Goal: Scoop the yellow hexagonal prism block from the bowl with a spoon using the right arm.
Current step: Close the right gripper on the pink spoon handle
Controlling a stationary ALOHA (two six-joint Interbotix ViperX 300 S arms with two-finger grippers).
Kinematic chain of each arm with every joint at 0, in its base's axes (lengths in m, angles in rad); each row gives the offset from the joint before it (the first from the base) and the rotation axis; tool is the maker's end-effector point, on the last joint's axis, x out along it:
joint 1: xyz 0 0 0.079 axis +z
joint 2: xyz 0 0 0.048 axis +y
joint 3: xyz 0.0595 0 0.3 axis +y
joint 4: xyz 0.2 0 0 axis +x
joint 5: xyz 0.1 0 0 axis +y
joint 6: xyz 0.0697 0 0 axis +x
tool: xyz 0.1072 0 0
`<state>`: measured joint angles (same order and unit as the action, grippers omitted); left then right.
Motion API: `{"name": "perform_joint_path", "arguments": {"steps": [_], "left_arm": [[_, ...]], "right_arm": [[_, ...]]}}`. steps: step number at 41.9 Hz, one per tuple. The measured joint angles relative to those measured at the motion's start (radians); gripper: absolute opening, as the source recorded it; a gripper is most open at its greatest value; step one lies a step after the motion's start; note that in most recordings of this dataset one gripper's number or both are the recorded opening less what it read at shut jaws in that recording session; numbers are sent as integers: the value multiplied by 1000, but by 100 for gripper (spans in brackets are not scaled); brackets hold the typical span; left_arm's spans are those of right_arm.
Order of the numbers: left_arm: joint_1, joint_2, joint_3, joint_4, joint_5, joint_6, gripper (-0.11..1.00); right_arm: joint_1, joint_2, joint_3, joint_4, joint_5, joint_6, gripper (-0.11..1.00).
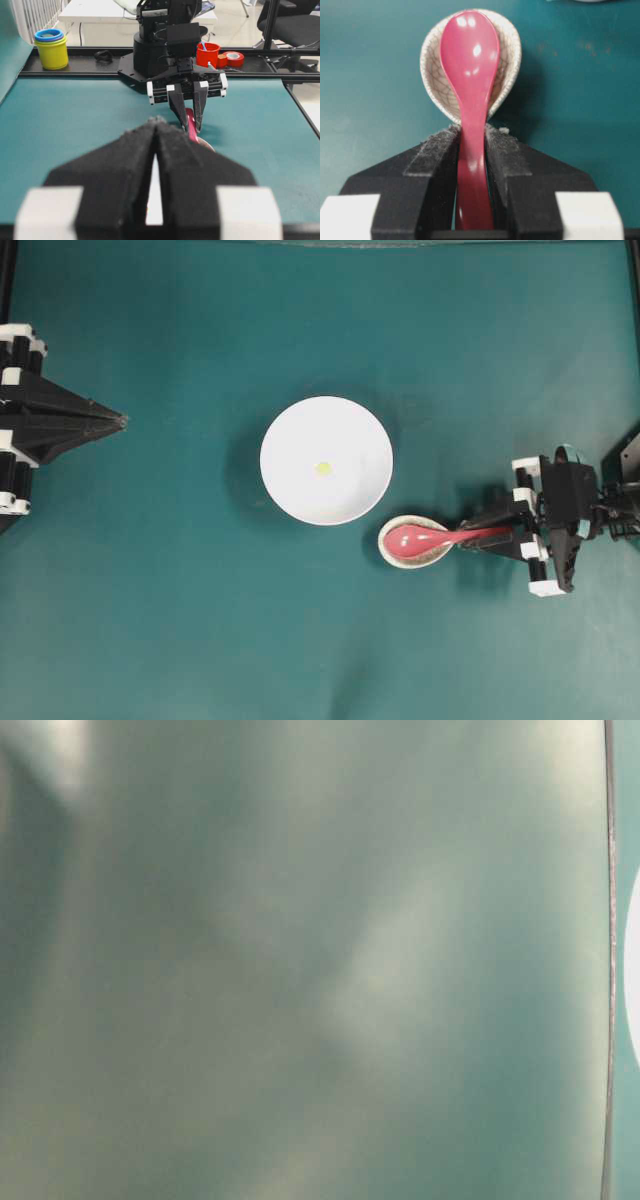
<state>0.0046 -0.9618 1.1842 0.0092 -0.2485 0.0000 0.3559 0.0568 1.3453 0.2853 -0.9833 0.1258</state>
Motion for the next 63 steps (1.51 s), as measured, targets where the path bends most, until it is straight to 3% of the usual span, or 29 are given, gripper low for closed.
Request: {"name": "perform_joint_path", "arguments": {"steps": [19,63], "left_arm": [[0,0,0,0,0,-3,0],[-2,-2,0,2,0,-3,0]], "right_arm": [[0,-2,5,0,2,2,33],[0,-2,-14,5,2,-3,36]]}}
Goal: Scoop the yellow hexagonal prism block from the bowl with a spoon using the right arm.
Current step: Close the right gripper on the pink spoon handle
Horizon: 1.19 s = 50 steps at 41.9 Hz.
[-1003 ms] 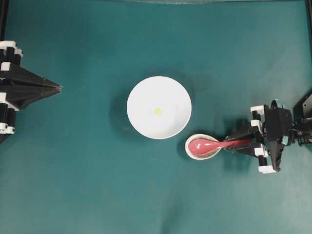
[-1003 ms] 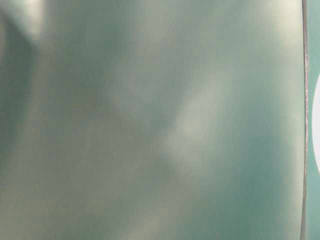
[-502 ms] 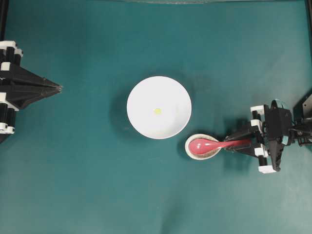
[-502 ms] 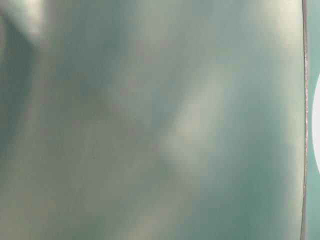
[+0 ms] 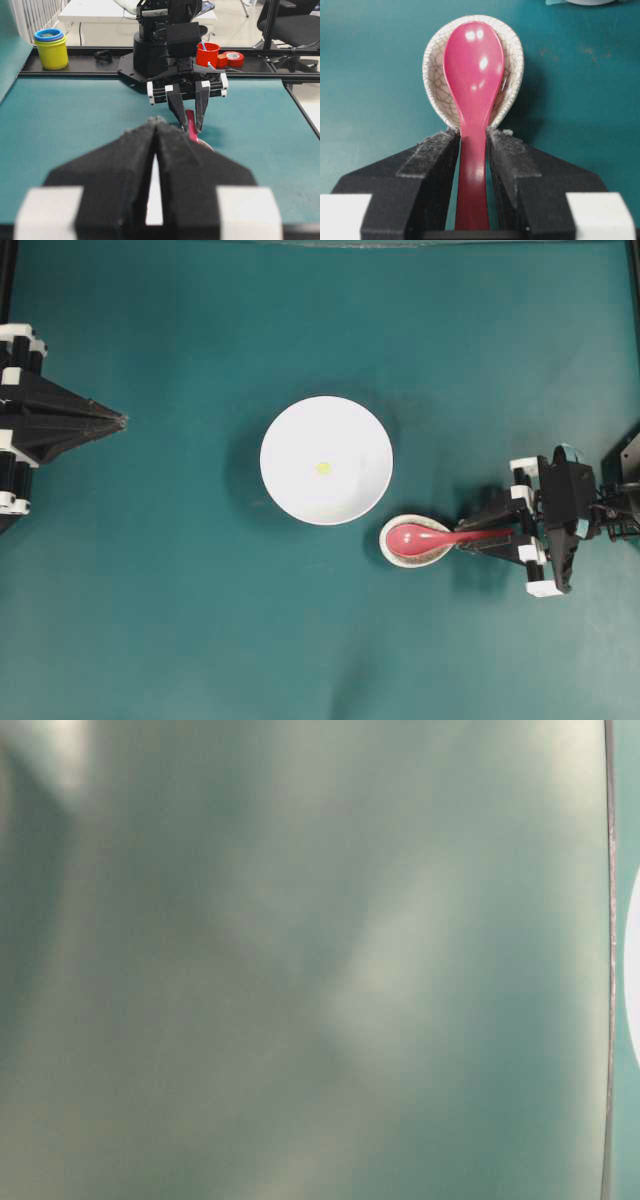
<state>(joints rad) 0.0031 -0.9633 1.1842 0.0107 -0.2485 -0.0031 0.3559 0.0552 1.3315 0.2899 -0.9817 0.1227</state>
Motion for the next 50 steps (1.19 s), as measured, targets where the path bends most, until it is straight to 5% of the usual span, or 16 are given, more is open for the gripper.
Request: {"name": "perform_joint_path", "arguments": {"steps": [50], "left_arm": [[2,2,0,0,0,0,0]], "right_arm": [[0,2,0,2,25,-9,35]]}}
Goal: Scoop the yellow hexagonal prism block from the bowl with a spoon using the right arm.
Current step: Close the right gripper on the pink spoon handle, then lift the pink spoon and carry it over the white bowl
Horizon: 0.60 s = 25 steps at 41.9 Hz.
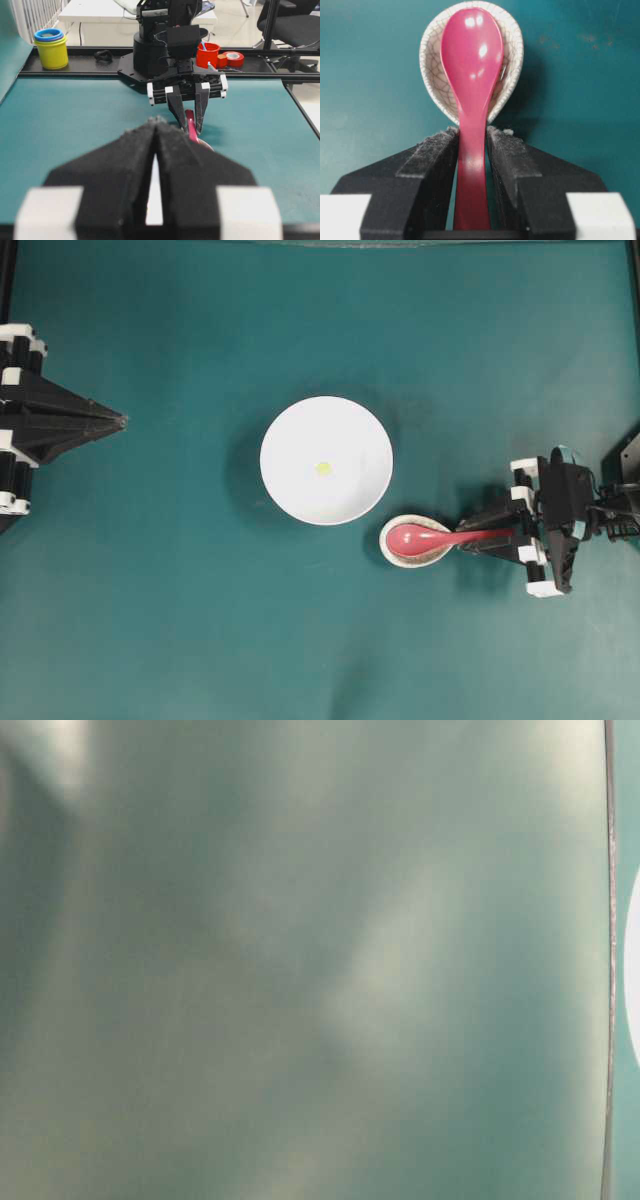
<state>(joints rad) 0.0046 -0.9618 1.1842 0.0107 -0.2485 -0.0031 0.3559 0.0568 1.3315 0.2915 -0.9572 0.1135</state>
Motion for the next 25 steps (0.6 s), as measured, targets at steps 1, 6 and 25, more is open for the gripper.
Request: {"name": "perform_joint_path", "arguments": {"steps": [1,6,25], "left_arm": [[0,0,2,0,0,0,0],[-2,0,0,0,0,0,0],[-2,0,0,-2,0,0,0]], "right_arm": [[0,0,0,-2,-3,0,35],[0,-2,2,-2,-8,-8,35],[0,0,-2,0,-11,-9,24]]}}
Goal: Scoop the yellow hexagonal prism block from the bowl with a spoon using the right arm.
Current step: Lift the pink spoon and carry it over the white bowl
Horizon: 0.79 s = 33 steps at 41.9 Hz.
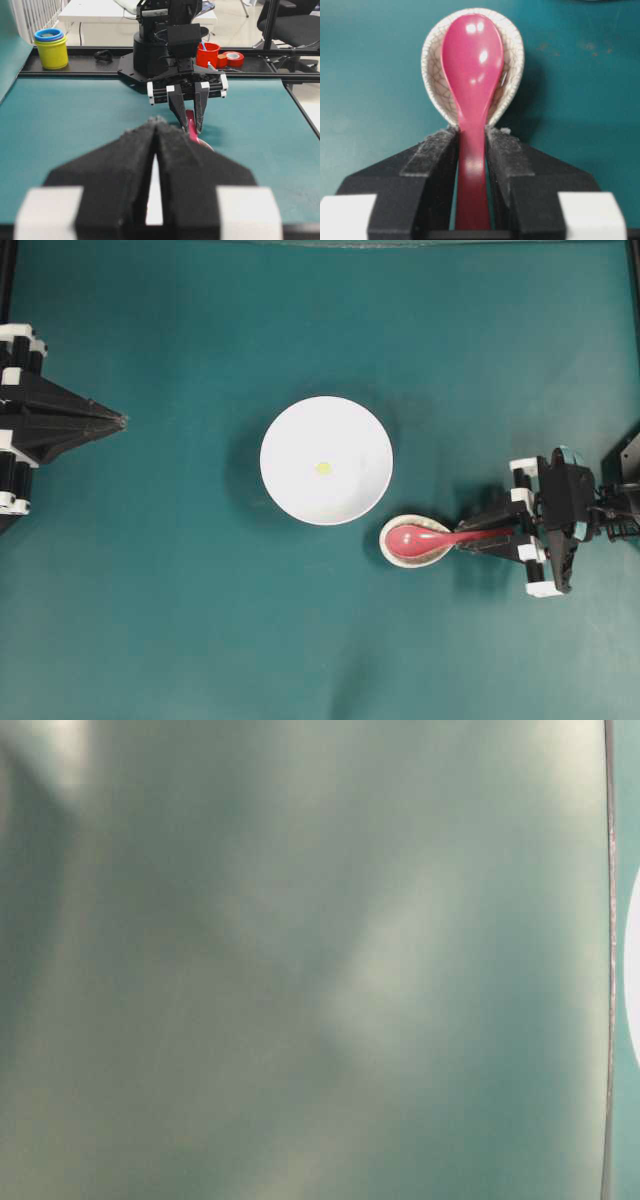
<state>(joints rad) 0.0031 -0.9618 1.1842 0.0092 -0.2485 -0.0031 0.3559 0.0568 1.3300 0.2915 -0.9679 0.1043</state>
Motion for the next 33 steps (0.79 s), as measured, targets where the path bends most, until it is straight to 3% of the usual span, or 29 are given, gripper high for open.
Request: {"name": "perform_joint_path", "arguments": {"steps": [11,19,24,33], "left_arm": [[2,0,0,0,-2,2,0],[2,0,0,0,0,3,0],[0,0,0,2,0,6,0],[2,0,0,0,0,2,0]], "right_arm": [[0,-14,-21,0,-3,0,24],[-2,-121,-34,-2,57,-12,24],[-15,-212,-52,-2,143,-26,24],[-72,-371,-137,0,433,-89,24]]}}
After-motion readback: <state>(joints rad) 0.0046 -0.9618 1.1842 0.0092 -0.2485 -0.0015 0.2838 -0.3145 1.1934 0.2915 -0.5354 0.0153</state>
